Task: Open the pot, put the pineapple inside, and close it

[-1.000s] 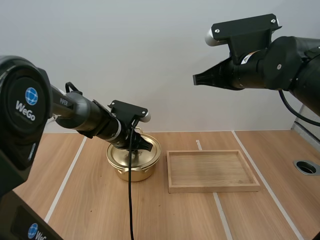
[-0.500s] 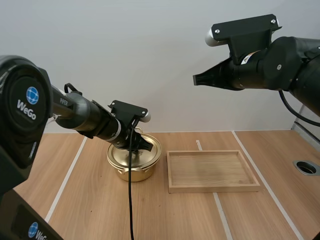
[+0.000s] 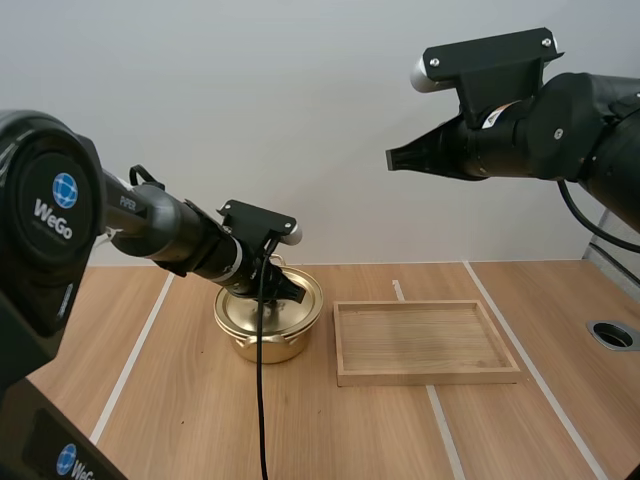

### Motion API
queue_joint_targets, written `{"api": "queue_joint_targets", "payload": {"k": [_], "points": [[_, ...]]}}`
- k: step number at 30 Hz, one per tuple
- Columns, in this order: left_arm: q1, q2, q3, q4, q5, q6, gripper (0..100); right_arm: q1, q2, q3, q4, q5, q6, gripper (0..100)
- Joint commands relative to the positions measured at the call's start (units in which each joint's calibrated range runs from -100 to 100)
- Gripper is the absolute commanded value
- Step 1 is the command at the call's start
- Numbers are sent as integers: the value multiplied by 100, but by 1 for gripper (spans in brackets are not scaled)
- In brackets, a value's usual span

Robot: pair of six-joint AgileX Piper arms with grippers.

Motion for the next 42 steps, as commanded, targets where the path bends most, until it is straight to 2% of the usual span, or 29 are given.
{"api": "queue_joint_targets", "payload": {"k": [1, 2, 3, 4, 6, 8, 13, 18, 30, 42], "points": [[-2, 97, 10, 422, 189, 18, 38, -19, -83, 16, 7, -35, 8, 0], [-2, 97, 10, 561, 233, 18, 62, -19, -83, 16, 7, -35, 8, 0], [-2, 97, 10, 687, 283, 18, 93, -19, -83, 16, 7, -35, 8, 0], [-2, 97, 10, 701, 281, 18, 100, -19, -83, 16, 7, -35, 8, 0], [-2, 97, 10, 772, -123, -222, 100, -19, -83, 16, 7, -35, 8, 0], [-2, 97, 10, 1185, -394, -509, 100, -19, -83, 16, 7, -35, 8, 0], [-2, 80, 10, 1787, -414, -1008, 100, -19, -83, 16, 7, -35, 8, 0], [-2, -329, -83, 1759, -432, -1065, 100, -19, -83, 16, 7, -54, 8, 0], [-2, -2055, -1228, 1759, -467, -1730, 100, -19, -83, -8, -308, -788, 8, 0], [-2, -3485, -1516, 1820, -977, -1737, 100, -19, -83, -43, -388, -1221, 8, 0]]}}
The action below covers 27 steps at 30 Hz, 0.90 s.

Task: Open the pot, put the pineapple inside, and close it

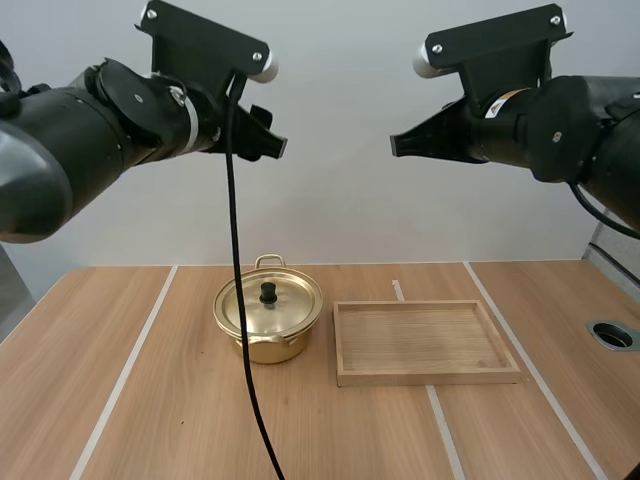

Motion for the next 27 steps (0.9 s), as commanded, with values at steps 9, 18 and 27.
{"api": "queue_joint_targets", "payload": {"k": [9, 18, 27], "points": [[-2, -1040, -60, 122, -224, -208, 100, -19, -128, -433, -74, -205, 8, 0], [104, -1747, -60, 122, -745, -245, 70, -105, -476, -433, -165, -186, 18, 0], [309, -2694, 10, 122, -688, -1024, 0, -297, -1640, -288, -155, -171, 1017, 0]]}}
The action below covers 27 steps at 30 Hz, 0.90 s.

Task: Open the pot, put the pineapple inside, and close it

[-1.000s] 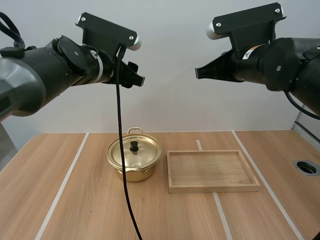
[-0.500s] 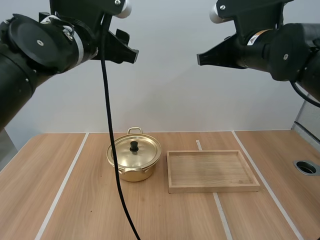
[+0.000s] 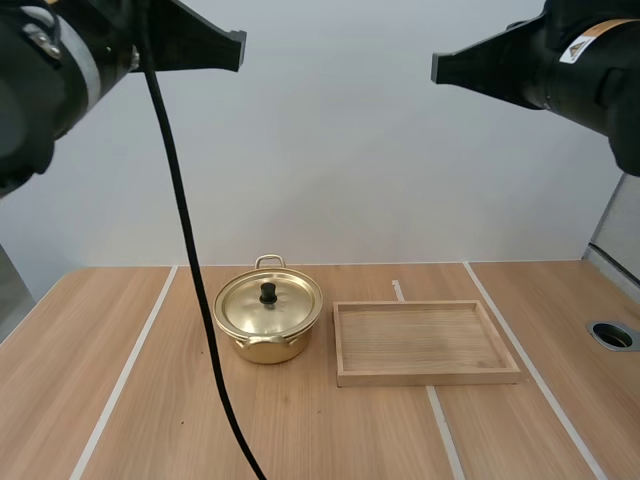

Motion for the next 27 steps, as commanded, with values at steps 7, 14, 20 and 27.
{"api": "queue_joint_targets", "payload": {"k": [7, 14, 20, 27], "points": [[60, -931, 818, -40, -114, -524, 0, -27, -1377, 1189, 169, 168, 170, 0], [60, -1934, 1749, 17, 758, -577, 0, -27, -2515, 2401, 73, 719, 352, 0], [60, -2677, 2518, 503, 1152, -1020, 0, -27, -3092, 3026, 70, 1506, 362, 0], [60, -2843, 2940, 1791, 2189, -2231, 0, -27, -3120, 3616, 70, 1756, 362, 0]]}}
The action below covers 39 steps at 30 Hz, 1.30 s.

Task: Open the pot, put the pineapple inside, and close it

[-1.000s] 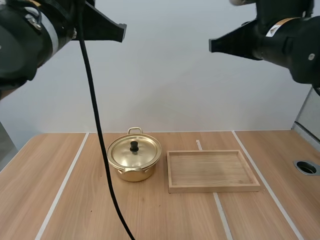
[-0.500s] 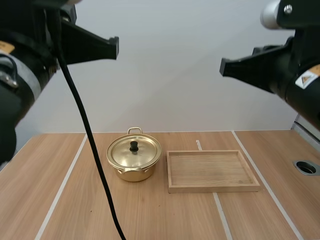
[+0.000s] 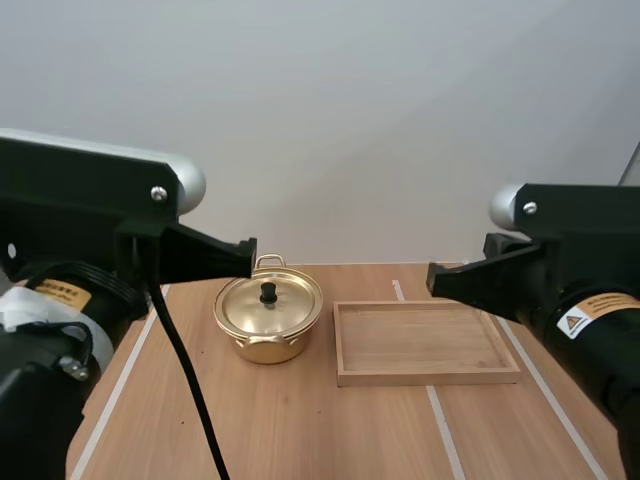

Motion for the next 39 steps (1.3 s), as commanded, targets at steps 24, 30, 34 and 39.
{"api": "queue_joint_targets", "payload": {"k": [24, 30, 34, 39], "points": [[19, -50, 837, 1719, 328, -1549, 0, -18, -44, 637, -293, 235, 48, 0], [19, -50, 837, 1719, 328, -1549, 0, -18, -44, 637, -293, 236, 48, 0], [19, -50, 837, 1719, 328, -1549, 0, -18, -44, 637, -293, 236, 48, 0], [19, -60, 867, 1719, 328, -1549, 0, -18, -44, 637, -293, 236, 48, 0]]}}
